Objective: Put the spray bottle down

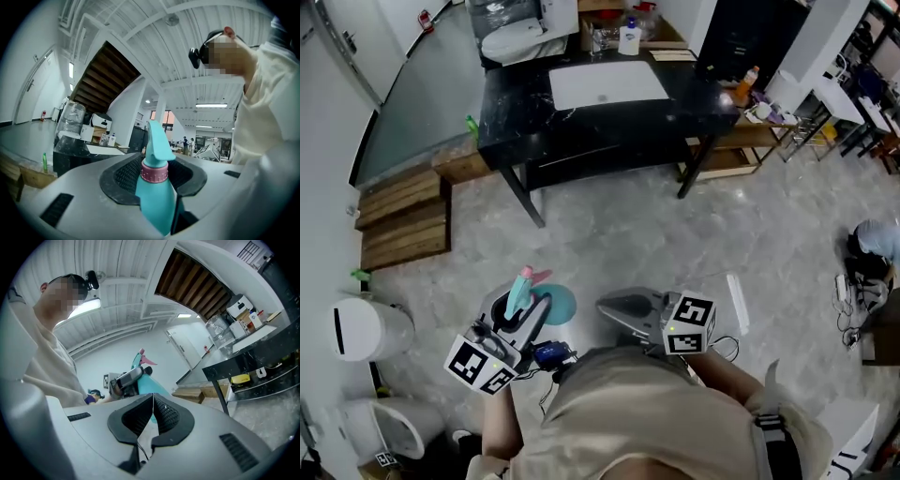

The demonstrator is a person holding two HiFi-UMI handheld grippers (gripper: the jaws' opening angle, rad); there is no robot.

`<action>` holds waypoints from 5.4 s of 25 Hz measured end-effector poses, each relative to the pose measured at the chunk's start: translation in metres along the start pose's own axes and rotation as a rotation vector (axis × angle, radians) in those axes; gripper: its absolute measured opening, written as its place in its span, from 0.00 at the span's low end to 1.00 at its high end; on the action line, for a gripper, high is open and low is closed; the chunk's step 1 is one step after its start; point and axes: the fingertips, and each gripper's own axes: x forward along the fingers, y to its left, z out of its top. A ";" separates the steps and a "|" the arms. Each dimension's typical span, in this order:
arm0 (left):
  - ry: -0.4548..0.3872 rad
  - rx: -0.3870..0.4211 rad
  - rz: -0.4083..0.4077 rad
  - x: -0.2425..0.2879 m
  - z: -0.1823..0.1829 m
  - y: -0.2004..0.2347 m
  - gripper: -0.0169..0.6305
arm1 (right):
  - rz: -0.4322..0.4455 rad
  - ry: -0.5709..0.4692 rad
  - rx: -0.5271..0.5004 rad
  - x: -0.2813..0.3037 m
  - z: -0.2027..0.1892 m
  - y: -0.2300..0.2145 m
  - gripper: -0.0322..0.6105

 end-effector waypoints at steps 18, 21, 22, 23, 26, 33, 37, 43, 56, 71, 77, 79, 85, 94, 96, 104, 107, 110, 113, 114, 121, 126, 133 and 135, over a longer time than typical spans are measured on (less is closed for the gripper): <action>0.054 0.104 0.104 0.116 0.014 -0.008 0.27 | 0.087 -0.013 0.074 -0.058 0.037 -0.076 0.08; 0.074 0.147 0.145 0.125 0.018 -0.009 0.27 | 0.124 -0.020 0.105 -0.068 0.042 -0.086 0.08; 0.078 0.159 0.162 0.126 0.020 -0.007 0.27 | 0.133 -0.017 0.109 -0.070 0.043 -0.089 0.08; 0.080 0.169 0.179 0.125 0.022 -0.005 0.27 | 0.140 -0.014 0.111 -0.072 0.043 -0.091 0.08; 0.069 0.194 0.230 0.120 0.036 0.007 0.27 | 0.165 -0.020 0.105 -0.075 0.049 -0.095 0.08; 0.043 0.280 0.318 0.109 0.069 0.040 0.27 | 0.168 -0.041 0.093 -0.075 0.062 -0.105 0.08; 0.019 0.305 0.329 0.104 0.080 0.066 0.27 | 0.138 -0.045 0.067 -0.065 0.072 -0.117 0.08; 0.020 0.265 0.315 0.098 0.076 0.105 0.27 | 0.092 -0.020 0.080 -0.041 0.079 -0.132 0.08; 0.011 0.261 0.305 0.077 0.092 0.204 0.27 | 0.014 0.036 0.062 0.026 0.100 -0.161 0.08; 0.090 0.219 0.316 0.029 0.070 0.269 0.27 | 0.003 0.141 0.073 0.092 0.102 -0.173 0.08; 0.085 0.220 0.374 0.001 0.077 0.302 0.27 | -0.007 0.182 0.064 0.121 0.104 -0.180 0.08; 0.085 0.214 0.384 -0.008 0.076 0.313 0.27 | -0.011 0.198 0.067 0.129 0.103 -0.180 0.08; 0.087 0.181 0.375 -0.019 0.063 0.337 0.27 | -0.019 0.230 0.062 0.161 0.102 -0.181 0.08; 0.103 0.149 0.321 -0.006 0.050 0.355 0.27 | -0.016 0.247 0.051 0.193 0.107 -0.192 0.08; 0.099 0.148 0.309 -0.001 0.052 0.357 0.27 | -0.014 0.245 0.045 0.197 0.111 -0.195 0.08; 0.113 0.159 0.278 0.025 0.048 0.357 0.27 | -0.008 0.227 0.004 0.198 0.119 -0.207 0.08; 0.127 0.176 0.267 0.042 0.050 0.365 0.27 | -0.008 0.197 -0.008 0.198 0.127 -0.220 0.08; 0.149 0.182 0.263 0.064 0.052 0.372 0.27 | -0.007 0.174 0.007 0.194 0.138 -0.239 0.08; 0.175 0.183 0.268 0.089 0.052 0.382 0.27 | 0.011 0.169 0.020 0.189 0.150 -0.259 0.08; 0.183 0.185 0.269 0.097 0.052 0.386 0.27 | 0.018 0.167 0.026 0.187 0.153 -0.265 0.08; 0.243 0.199 0.307 0.144 0.052 0.420 0.27 | 0.048 0.143 0.103 0.176 0.171 -0.307 0.08; 0.240 0.173 0.367 0.154 0.054 0.452 0.27 | 0.065 0.146 0.127 0.169 0.178 -0.327 0.08; 0.225 0.145 0.452 0.162 0.052 0.493 0.27 | 0.083 0.147 0.140 0.160 0.187 -0.345 0.08; 0.229 0.154 0.471 0.167 0.052 0.501 0.27 | 0.088 0.148 0.144 0.158 0.189 -0.348 0.08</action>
